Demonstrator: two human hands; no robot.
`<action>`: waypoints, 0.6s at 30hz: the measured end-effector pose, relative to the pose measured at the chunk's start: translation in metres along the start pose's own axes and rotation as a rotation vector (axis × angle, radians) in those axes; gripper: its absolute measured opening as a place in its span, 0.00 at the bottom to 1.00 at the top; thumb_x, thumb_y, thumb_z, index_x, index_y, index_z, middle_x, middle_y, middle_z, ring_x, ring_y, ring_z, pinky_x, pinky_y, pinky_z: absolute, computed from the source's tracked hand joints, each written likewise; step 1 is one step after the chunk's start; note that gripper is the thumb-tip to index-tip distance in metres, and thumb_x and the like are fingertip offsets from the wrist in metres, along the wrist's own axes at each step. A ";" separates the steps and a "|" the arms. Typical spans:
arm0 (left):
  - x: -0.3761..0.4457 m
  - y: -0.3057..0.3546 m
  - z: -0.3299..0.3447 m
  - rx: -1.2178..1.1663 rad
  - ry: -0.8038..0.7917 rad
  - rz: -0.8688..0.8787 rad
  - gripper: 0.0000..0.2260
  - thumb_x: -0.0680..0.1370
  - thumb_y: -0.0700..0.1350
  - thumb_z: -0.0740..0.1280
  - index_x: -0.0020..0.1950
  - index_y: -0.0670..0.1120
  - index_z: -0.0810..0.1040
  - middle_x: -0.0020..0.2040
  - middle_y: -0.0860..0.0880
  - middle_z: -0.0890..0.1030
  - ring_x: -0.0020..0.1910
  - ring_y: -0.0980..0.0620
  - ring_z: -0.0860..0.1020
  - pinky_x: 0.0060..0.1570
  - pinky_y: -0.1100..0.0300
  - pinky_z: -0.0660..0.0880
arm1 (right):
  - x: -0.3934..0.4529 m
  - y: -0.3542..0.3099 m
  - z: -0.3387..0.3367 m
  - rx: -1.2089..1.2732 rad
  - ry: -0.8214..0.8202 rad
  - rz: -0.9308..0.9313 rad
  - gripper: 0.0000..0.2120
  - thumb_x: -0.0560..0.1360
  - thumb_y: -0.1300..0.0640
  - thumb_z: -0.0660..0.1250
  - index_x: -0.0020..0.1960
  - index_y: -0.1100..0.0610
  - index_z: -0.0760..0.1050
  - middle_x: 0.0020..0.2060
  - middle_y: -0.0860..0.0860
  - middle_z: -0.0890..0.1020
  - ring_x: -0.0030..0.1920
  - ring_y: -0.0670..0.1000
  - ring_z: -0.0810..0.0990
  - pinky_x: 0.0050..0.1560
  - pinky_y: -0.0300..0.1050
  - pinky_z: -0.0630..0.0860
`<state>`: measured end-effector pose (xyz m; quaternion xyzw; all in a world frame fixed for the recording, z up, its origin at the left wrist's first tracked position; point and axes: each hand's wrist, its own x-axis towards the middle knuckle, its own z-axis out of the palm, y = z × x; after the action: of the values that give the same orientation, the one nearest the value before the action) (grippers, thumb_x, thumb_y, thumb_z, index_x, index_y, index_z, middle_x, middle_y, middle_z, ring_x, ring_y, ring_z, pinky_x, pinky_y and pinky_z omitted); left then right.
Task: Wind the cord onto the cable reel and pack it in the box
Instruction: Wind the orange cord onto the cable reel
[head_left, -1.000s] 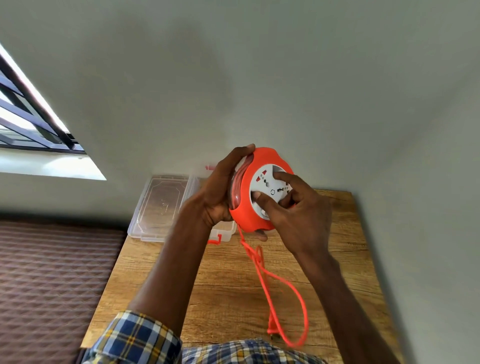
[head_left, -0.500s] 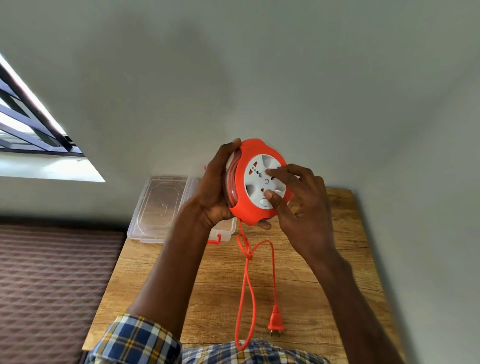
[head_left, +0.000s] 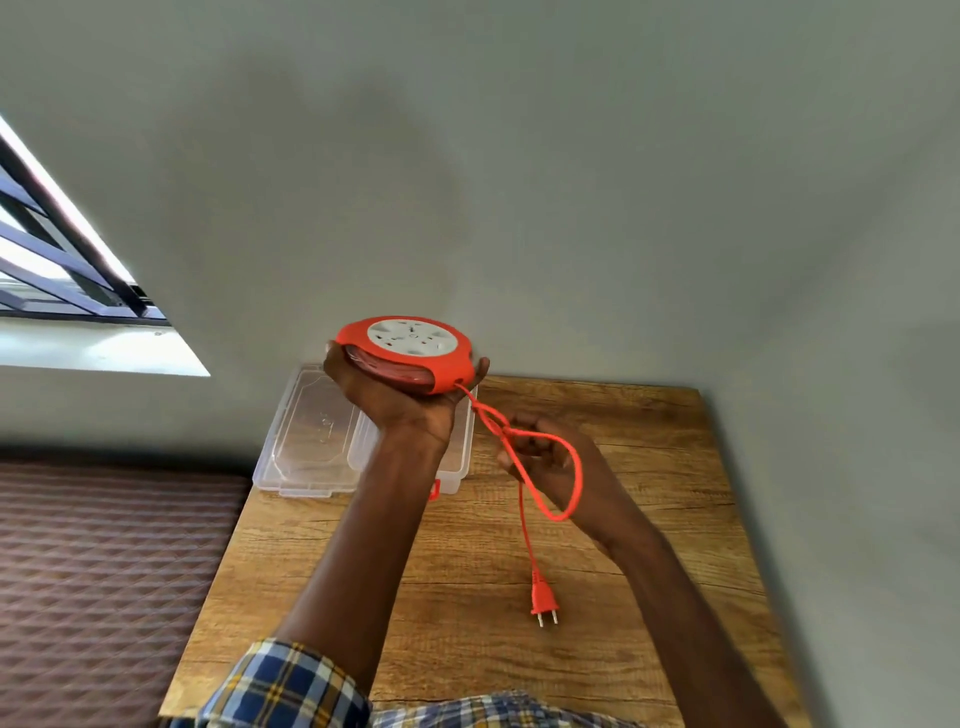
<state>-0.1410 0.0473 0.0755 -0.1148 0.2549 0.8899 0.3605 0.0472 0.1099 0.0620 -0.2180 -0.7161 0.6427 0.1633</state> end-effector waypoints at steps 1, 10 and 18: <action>0.000 0.000 -0.002 0.001 0.005 -0.001 0.39 0.76 0.76 0.52 0.71 0.49 0.78 0.69 0.36 0.79 0.66 0.27 0.76 0.61 0.17 0.67 | 0.001 -0.004 0.004 0.045 0.064 -0.001 0.08 0.75 0.61 0.74 0.52 0.52 0.84 0.45 0.50 0.87 0.49 0.51 0.86 0.50 0.40 0.80; 0.002 -0.002 -0.006 0.001 0.075 0.001 0.38 0.76 0.75 0.52 0.72 0.50 0.77 0.69 0.36 0.78 0.66 0.27 0.76 0.61 0.20 0.69 | 0.006 0.002 -0.003 0.490 0.259 0.149 0.07 0.80 0.57 0.67 0.46 0.59 0.81 0.25 0.52 0.70 0.28 0.52 0.77 0.32 0.43 0.74; 0.008 0.003 -0.010 -0.040 0.110 0.001 0.39 0.76 0.76 0.52 0.75 0.52 0.73 0.70 0.36 0.75 0.66 0.26 0.75 0.60 0.18 0.68 | 0.007 0.028 -0.045 -0.546 0.629 0.094 0.10 0.82 0.57 0.64 0.43 0.52 0.78 0.33 0.48 0.85 0.31 0.50 0.84 0.34 0.46 0.78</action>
<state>-0.1486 0.0452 0.0647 -0.1709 0.2566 0.8872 0.3433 0.0677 0.1542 0.0395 -0.4715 -0.7646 0.3382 0.2806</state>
